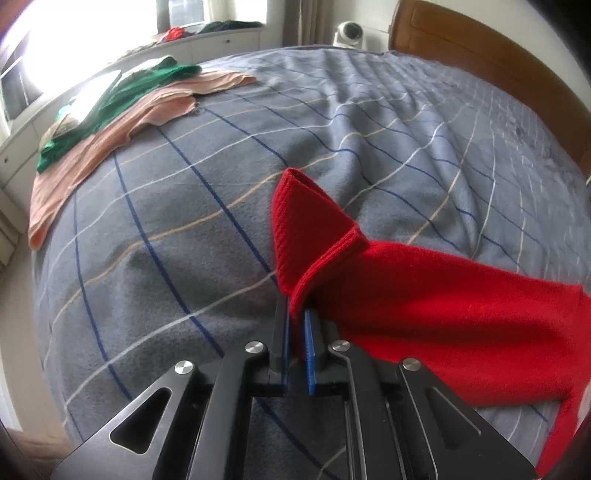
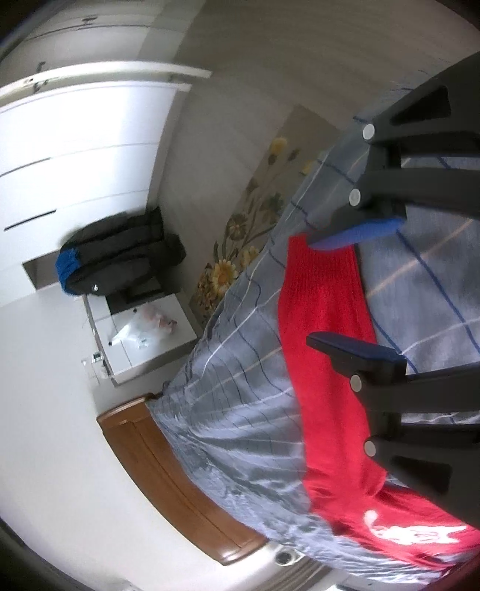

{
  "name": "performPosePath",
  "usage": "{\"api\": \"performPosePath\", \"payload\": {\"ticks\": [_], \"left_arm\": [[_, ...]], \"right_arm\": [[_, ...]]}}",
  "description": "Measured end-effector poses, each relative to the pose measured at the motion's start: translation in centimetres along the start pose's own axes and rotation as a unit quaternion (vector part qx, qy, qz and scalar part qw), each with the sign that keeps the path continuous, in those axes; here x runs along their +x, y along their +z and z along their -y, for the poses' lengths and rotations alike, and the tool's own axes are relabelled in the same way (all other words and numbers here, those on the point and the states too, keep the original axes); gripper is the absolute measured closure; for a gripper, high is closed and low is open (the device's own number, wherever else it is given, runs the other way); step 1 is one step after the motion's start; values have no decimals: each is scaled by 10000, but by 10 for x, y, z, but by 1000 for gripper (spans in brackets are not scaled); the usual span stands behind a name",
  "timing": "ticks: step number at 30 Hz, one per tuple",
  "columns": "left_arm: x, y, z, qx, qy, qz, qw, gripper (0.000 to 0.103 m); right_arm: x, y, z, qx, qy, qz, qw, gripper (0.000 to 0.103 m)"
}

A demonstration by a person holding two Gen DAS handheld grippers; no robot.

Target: Fold small clothes

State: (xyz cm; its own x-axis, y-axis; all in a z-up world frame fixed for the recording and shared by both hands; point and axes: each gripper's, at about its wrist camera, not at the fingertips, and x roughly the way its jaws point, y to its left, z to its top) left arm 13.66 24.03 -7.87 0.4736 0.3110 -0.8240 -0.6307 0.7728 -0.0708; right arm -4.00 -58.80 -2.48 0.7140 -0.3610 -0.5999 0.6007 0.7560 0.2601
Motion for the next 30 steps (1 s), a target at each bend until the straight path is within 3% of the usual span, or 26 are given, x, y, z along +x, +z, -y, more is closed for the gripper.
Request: {"api": "performPosePath", "payload": {"ticks": [25,27,29,30], "left_arm": [[-2,-1,-1,25,-23,114,9999,93],[-7,-2,-4,6,-7,139,9999,84],[-22,-3,-6,134,526,85,9985,41],[-30,-5,-7,151,662,96,9976,34]], "right_arm": [[-6,-2,-1,45,-48,132,9999,53],[-21,0,-2,18,-75,481,9988,53],[-37,1,-7,-60,-104,659,9978,53],[-43,0,-8,-63,-39,618,9981,51]]}}
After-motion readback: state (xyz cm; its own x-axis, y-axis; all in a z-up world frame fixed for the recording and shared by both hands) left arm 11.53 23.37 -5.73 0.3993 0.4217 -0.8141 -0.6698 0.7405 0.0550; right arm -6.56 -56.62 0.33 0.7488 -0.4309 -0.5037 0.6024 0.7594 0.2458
